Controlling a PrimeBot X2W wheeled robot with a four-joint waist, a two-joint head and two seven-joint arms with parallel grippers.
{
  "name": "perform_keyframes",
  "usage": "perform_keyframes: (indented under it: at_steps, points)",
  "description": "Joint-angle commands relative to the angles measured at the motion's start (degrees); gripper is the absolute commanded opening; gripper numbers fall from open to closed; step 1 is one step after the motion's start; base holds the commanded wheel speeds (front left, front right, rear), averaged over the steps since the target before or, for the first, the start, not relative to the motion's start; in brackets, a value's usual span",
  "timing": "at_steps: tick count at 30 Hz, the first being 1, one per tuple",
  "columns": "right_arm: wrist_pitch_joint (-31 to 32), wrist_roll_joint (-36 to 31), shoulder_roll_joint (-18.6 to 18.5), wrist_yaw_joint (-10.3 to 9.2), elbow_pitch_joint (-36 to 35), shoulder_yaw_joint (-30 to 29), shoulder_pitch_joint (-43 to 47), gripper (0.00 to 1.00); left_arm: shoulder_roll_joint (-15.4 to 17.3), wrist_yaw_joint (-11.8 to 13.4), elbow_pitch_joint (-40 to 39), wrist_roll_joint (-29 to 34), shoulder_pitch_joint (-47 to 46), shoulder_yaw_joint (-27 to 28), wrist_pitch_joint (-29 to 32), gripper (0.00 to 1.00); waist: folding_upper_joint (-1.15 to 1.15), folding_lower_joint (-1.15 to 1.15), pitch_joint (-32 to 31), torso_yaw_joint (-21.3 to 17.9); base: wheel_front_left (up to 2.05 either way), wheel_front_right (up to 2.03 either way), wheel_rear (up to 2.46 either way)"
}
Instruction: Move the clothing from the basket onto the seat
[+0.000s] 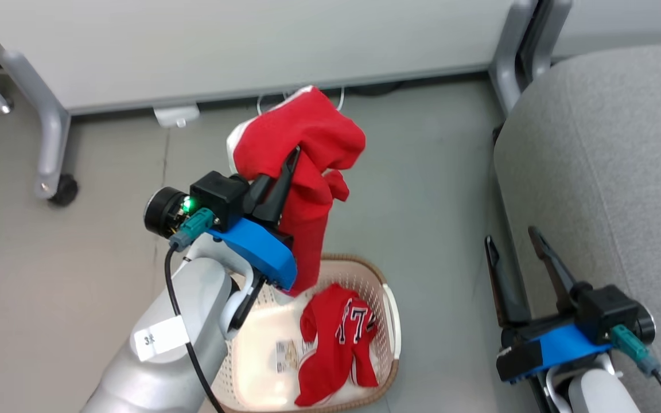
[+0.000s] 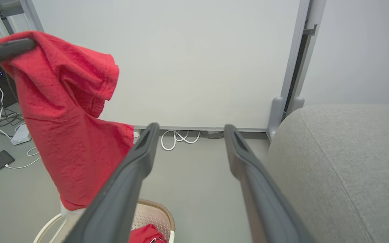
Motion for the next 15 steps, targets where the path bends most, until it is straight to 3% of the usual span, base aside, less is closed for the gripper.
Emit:
perform_keyframes:
  at_steps: [1,15]
  points:
    - [-0.17,0.18,-0.16,0.0,0.39,-0.06,1.67,1.0,-0.2,-0.08,-0.65,0.5,0.88,-0.15,-0.26,0.0,-0.01,0.02,-4.08,0.22,0.0,0.0,0.0]
    - [-0.17,1.11,-0.15,0.0,0.7,-0.35,8.49,1.0,-0.17,-0.08,-4.84,1.36,4.68,-1.56,-0.24,0.0,-0.01,0.02,-11.68,1.14,0.0,0.0,0.0]
